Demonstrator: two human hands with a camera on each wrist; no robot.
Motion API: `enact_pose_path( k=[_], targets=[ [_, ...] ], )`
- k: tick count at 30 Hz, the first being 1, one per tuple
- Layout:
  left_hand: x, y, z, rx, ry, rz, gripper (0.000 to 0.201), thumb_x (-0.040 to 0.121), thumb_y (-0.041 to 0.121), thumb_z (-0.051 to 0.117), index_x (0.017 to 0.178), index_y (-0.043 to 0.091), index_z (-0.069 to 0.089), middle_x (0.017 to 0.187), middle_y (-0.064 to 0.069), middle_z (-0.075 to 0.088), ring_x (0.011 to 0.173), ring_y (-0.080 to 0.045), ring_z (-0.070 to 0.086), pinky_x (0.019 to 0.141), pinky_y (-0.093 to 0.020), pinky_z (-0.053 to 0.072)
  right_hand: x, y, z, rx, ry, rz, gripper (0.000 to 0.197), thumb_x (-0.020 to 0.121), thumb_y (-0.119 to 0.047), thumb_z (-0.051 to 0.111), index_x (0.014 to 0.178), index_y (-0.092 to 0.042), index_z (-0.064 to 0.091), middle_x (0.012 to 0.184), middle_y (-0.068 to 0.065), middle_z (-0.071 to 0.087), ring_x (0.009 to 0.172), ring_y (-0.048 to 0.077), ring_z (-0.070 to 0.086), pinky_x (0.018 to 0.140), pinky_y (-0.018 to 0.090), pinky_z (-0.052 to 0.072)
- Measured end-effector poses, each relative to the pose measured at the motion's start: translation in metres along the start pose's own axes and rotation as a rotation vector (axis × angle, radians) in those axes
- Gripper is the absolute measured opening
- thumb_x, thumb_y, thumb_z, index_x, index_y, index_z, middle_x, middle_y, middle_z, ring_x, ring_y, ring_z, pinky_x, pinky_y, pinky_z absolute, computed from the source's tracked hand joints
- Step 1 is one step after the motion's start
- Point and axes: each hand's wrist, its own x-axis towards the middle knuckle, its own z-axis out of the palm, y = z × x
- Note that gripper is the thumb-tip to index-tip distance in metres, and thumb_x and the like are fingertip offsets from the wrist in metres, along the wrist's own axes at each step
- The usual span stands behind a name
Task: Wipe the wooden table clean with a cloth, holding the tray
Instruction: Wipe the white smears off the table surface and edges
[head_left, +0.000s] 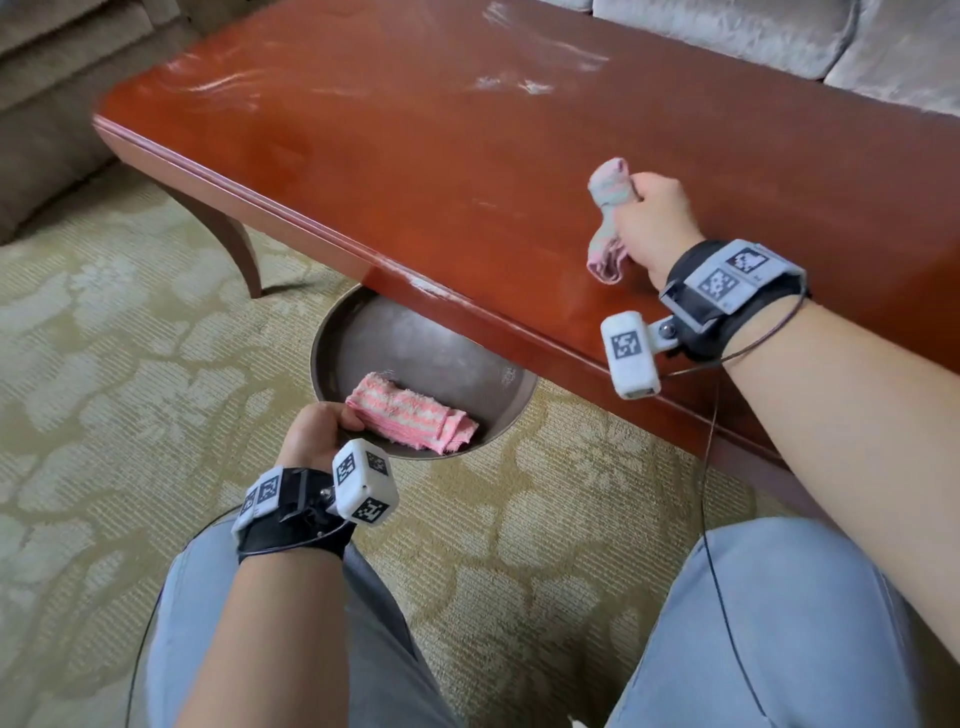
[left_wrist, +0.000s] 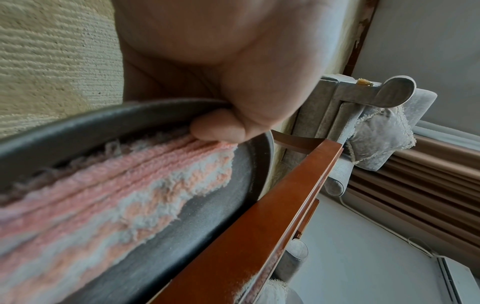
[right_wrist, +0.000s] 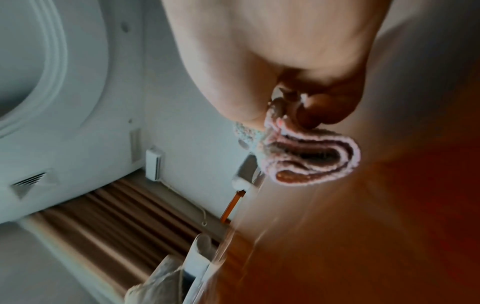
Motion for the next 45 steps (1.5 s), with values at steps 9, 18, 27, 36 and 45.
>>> enact_pose_path(
  k=[9,18,27,36,45],
  targets=[
    [-0.010,-0.002,0.018,0.029,0.031,0.002,0.006,0.061,0.000,0.028,0.064,0.003,0.033,0.035,-0.012,0.046,0.023,-0.025,0.046,0.027,-0.017,0.036,0.032,0.039,-0.018,-0.486,0.004,0.030,0.025,0.092,-0.006,0.043,0.109,-0.004,0.060,0.118,0.022,0.061,0.111,0.039,0.056,0.087,0.037,0.045],
    [-0.008,0.005,0.018,0.000,-0.005,-0.014,0.011,0.061,0.000,0.026,0.066,0.001,0.036,0.037,-0.014,0.050,0.026,-0.026,0.051,0.027,-0.020,0.040,0.045,0.039,0.001,-0.821,-0.175,-0.031,0.025,0.096,-0.012,0.049,0.114,0.003,0.058,0.122,0.022,0.059,0.122,0.040,0.048,0.097,0.041,0.043],
    [0.022,0.012,-0.001,-0.015,0.003,-0.048,0.013,0.060,0.000,0.028,0.067,0.006,0.037,0.043,-0.013,0.051,0.033,-0.026,0.055,0.033,-0.025,0.047,0.052,0.014,0.035,-0.812,-0.220,-0.117,0.026,0.096,-0.012,0.048,0.114,0.004,0.058,0.120,0.021,0.059,0.122,0.039,0.048,0.098,0.039,0.042],
    [0.050,0.022,-0.026,-0.028,-0.051,-0.069,0.018,0.060,-0.002,0.028,0.069,0.010,0.038,0.057,-0.011,0.050,0.049,-0.031,0.055,0.041,-0.028,0.052,0.059,-0.038,0.081,-0.813,-0.300,-0.230,0.020,0.089,-0.006,0.048,0.070,-0.008,0.042,0.080,0.012,0.049,0.099,0.035,0.049,0.075,0.035,0.040],
    [0.060,0.022,-0.036,-0.076,-0.098,-0.066,0.019,0.059,-0.002,0.027,0.068,0.009,0.038,0.048,-0.011,0.051,0.039,-0.026,0.057,0.041,-0.027,0.052,0.058,-0.071,0.108,-0.702,-0.406,-0.299,0.004,0.086,-0.002,0.053,0.085,-0.005,0.055,0.085,0.015,0.056,0.080,0.035,0.055,0.069,0.037,0.044]
  ],
)
